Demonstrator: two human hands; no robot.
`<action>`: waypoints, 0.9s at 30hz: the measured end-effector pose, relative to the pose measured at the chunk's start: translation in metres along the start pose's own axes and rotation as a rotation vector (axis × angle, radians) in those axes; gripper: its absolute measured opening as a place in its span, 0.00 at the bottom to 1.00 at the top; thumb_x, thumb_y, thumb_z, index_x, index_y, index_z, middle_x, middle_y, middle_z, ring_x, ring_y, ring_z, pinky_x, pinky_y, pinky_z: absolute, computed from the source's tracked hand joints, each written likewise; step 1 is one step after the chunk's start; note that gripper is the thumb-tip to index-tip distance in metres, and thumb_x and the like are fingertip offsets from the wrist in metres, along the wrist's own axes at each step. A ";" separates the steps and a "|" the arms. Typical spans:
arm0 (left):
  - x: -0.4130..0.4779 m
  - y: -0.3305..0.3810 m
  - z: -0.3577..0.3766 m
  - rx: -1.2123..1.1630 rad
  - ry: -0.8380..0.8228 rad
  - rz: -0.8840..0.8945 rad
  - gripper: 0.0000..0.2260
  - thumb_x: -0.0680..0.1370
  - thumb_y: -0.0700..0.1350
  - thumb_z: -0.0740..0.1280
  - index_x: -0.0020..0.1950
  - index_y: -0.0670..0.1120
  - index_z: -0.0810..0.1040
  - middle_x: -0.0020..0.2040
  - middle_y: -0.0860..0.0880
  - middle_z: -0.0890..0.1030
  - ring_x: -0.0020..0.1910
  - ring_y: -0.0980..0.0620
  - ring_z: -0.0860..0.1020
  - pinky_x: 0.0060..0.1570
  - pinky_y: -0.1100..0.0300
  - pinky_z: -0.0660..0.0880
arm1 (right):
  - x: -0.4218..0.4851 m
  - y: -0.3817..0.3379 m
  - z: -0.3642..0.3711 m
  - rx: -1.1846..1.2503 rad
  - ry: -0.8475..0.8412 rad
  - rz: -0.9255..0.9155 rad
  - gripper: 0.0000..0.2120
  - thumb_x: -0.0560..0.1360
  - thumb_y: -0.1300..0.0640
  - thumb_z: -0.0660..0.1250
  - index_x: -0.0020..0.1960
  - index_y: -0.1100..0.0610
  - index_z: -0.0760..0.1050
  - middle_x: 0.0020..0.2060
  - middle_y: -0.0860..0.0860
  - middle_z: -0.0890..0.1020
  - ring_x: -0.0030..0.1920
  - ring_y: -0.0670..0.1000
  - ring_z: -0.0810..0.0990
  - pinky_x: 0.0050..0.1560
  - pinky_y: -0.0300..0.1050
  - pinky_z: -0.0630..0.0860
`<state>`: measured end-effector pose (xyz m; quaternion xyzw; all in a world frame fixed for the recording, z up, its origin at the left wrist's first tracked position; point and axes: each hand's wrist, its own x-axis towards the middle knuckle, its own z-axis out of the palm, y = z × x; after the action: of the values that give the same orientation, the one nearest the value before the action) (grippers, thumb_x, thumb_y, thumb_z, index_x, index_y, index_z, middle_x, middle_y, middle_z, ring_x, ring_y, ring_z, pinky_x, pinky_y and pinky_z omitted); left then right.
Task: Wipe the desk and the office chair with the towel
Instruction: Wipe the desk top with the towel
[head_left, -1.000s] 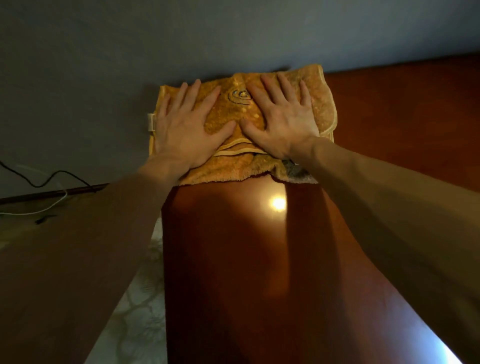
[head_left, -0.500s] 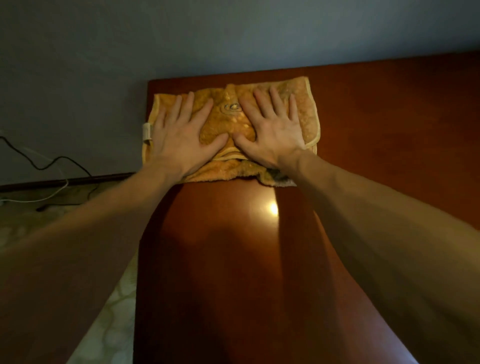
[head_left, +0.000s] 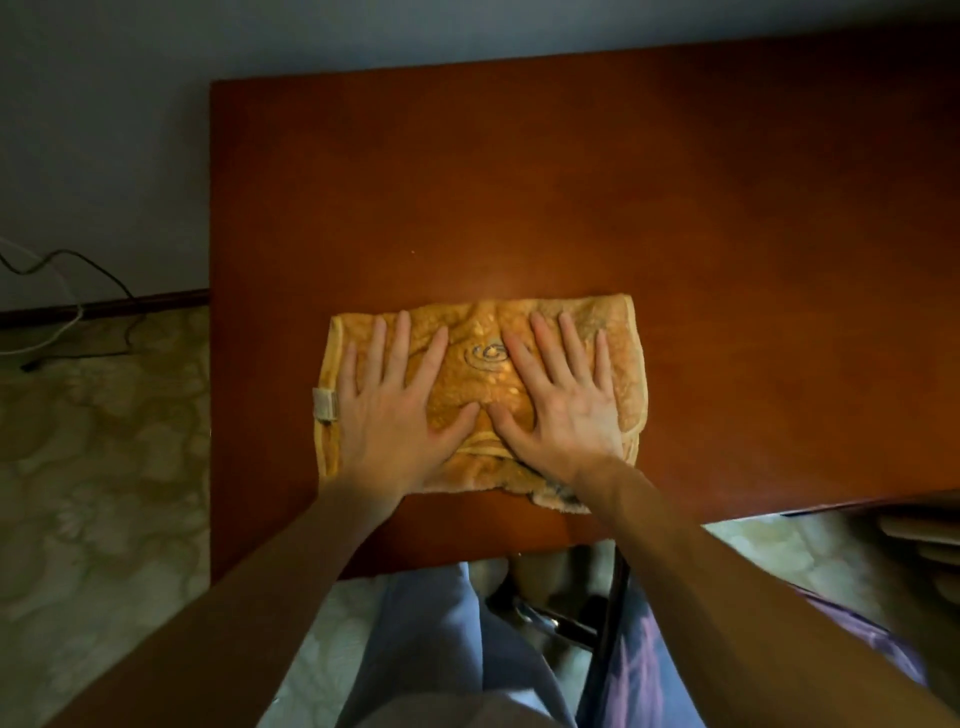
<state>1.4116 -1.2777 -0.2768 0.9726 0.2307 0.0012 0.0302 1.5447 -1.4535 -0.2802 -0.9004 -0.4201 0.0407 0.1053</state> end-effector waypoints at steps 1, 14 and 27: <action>-0.011 0.010 0.001 0.002 -0.004 -0.001 0.39 0.78 0.74 0.51 0.84 0.56 0.56 0.85 0.44 0.54 0.84 0.43 0.51 0.80 0.39 0.51 | -0.017 0.005 0.000 0.001 0.008 0.007 0.38 0.79 0.31 0.58 0.84 0.45 0.53 0.84 0.51 0.55 0.84 0.56 0.47 0.81 0.68 0.46; 0.050 0.049 0.015 -0.043 0.055 0.028 0.38 0.78 0.73 0.54 0.83 0.54 0.60 0.84 0.41 0.56 0.83 0.38 0.52 0.79 0.36 0.53 | 0.043 0.091 -0.016 0.029 -0.017 -0.161 0.40 0.76 0.30 0.61 0.83 0.45 0.59 0.83 0.52 0.60 0.84 0.55 0.50 0.81 0.66 0.48; 0.327 0.107 0.015 -0.103 0.120 -0.003 0.37 0.79 0.75 0.48 0.83 0.57 0.57 0.84 0.45 0.55 0.83 0.42 0.52 0.80 0.39 0.51 | 0.270 0.238 -0.053 0.010 0.045 -0.056 0.37 0.77 0.29 0.56 0.82 0.44 0.60 0.82 0.50 0.61 0.83 0.55 0.55 0.82 0.61 0.47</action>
<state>1.7517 -1.2270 -0.2891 0.9676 0.2330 0.0713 0.0665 1.9049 -1.4040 -0.2775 -0.8884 -0.4426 0.0195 0.1203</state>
